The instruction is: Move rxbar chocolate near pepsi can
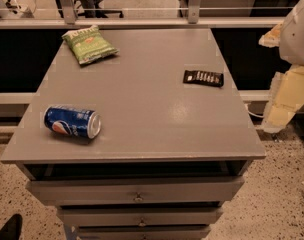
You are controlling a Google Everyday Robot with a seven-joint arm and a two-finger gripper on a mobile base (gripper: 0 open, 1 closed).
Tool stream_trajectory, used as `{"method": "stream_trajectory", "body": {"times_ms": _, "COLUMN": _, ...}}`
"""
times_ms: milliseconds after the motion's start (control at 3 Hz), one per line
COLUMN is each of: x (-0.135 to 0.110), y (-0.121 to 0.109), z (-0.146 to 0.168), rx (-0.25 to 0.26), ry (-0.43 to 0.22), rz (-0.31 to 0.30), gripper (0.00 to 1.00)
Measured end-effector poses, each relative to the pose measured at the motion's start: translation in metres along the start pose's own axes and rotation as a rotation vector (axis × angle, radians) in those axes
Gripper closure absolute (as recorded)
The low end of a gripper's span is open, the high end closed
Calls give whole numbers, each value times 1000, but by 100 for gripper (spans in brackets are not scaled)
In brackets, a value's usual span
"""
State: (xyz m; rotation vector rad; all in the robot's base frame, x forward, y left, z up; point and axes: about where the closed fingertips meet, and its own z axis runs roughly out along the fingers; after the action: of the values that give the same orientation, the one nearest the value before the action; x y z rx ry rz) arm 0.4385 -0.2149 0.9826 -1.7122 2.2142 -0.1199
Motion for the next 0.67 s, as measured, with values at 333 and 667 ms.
{"method": "stream_trajectory", "body": {"times_ms": 333, "x": 0, "y": 0, "z": 0, "rx": 0, "ry": 0, "rz": 0, "gripper": 0}}
{"method": "stream_trajectory", "body": {"times_ms": 667, "x": -4, "y": -18, "z": 17, "rx": 6, "ry": -72, "rz": 3, "gripper": 0}}
